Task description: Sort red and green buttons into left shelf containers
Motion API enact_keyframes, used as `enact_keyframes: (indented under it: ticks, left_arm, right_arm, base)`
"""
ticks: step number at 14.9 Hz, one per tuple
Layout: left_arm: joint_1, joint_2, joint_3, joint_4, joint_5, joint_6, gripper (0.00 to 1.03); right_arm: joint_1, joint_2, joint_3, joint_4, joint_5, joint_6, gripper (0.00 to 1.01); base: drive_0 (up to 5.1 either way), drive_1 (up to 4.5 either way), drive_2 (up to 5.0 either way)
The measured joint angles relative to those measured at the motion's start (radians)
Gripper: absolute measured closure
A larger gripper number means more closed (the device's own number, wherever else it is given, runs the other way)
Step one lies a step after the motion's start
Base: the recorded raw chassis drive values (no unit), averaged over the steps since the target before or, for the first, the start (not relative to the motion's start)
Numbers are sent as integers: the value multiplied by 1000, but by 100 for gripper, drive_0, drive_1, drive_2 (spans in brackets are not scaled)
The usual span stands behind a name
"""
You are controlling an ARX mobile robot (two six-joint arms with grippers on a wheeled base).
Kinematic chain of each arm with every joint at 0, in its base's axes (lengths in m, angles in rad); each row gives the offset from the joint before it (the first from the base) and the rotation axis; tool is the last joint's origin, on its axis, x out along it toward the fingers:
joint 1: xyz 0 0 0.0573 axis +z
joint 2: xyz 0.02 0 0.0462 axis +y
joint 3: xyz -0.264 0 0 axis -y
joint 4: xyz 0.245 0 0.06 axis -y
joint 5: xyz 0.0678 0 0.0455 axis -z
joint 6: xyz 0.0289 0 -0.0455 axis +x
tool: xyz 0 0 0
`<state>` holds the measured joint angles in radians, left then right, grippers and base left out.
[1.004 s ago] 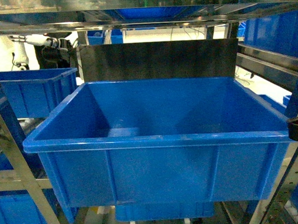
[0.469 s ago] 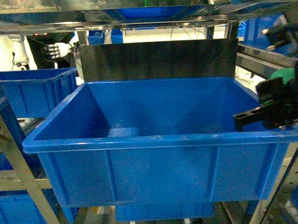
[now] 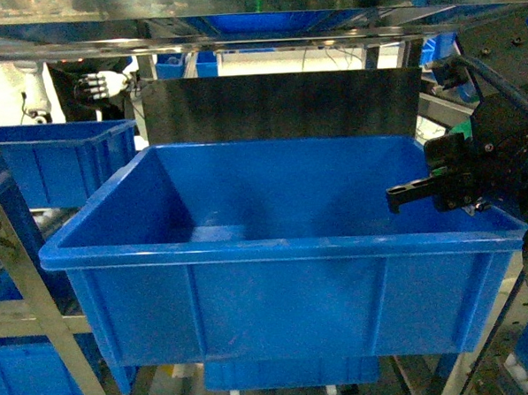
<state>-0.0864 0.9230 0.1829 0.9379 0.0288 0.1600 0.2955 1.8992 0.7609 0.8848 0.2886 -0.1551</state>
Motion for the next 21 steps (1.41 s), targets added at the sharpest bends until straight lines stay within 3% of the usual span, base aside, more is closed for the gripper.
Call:
enact_keyframes:
  ticks: [4,7,10,14,16,18,19,21]
  left_arm:
    - [0,0,0,1,-2,0,78]
    - [0,0,0,1,-2,0,78]
    - [0,0,0,1,-2,0,78]
    - [0,0,0,1,-2,0,78]
    - [0,0,0,1,-2,0,78]
    - [0,0,0,1,-2,0,78]
    - [0,0,0,1,-2,0,78]
    - [0,0,0,1,-2,0,78]
  right_arm:
    - [-60,85,83,-11,0,0,75]
    - [-73,110,129,-28,-32,0,75]
    - [-47,130,180,-86,-103,34,75]
    - [19,176,217,-120,-101,35,75]
    - [18,188,226,-123,-93,34,75]
    - [18,189,235,-124,-87,32,56]
    - [19,189,237,-123,-87,32,27]
    - [18,189,237,-123,-87,31,5]
  base:
    - [0,0,0]
    - [0,0,0]
    - [0,0,0]
    - [0,0,0]
    - [0,0,0]
    - [0,0,0]
    - [0,0,0]
    - [0,0,0]
